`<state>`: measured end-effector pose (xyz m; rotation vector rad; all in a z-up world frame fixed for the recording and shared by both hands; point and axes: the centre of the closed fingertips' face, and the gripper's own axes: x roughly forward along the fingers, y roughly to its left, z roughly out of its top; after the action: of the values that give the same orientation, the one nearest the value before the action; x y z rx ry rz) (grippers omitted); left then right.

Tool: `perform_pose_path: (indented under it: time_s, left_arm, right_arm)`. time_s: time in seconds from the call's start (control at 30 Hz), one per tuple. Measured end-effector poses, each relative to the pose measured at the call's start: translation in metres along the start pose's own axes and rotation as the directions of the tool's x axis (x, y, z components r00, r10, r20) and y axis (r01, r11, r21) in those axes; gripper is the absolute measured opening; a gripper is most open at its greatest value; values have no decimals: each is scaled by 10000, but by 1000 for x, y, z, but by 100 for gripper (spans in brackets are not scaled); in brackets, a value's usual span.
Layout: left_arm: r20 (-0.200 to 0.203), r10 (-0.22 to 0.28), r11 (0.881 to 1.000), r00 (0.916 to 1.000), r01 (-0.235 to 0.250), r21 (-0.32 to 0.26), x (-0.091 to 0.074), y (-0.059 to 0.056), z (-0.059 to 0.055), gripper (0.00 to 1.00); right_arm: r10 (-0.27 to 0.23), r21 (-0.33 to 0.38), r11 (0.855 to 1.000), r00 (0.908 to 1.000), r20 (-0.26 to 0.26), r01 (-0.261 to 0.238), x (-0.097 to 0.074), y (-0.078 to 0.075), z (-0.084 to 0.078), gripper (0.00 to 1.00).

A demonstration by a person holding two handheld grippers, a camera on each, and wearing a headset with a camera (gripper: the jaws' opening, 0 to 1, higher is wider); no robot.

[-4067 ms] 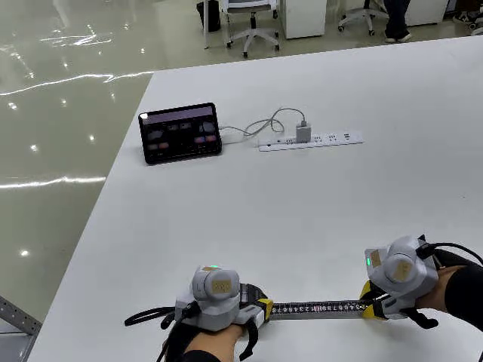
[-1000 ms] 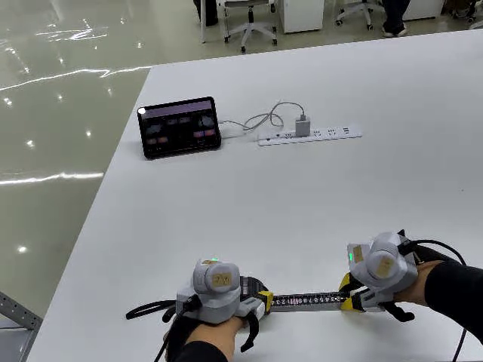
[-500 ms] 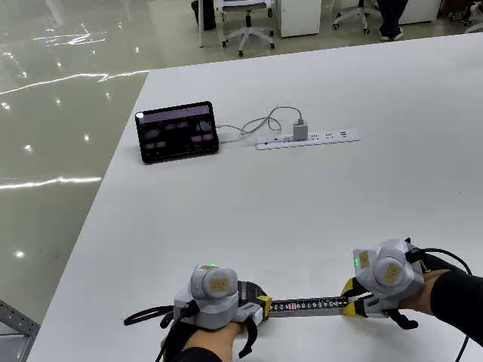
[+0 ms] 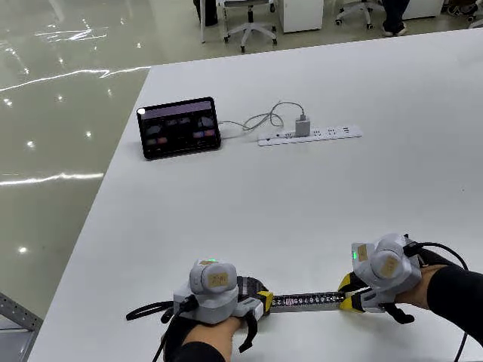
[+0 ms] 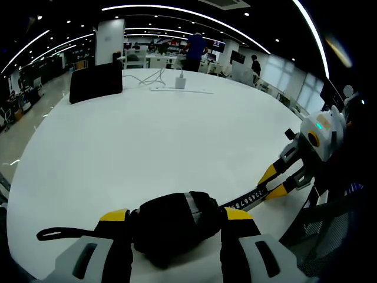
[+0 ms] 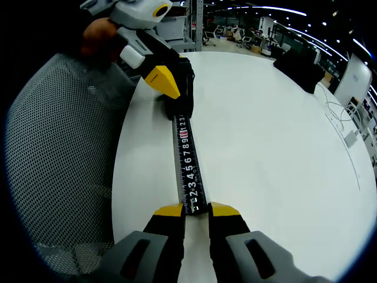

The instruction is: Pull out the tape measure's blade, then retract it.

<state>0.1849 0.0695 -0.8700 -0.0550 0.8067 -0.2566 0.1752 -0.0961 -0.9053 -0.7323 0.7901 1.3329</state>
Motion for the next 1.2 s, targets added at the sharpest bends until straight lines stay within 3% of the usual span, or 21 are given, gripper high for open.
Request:
perform_pose_path:
  time_s: [1.2]
  left_arm:
    - [10, -76, 10000, 10000, 76, 27, -1, 0, 0, 56]
  right_arm:
    - [258, -1, 9997, 9996, 148, -258, 12, 4, 19, 11]
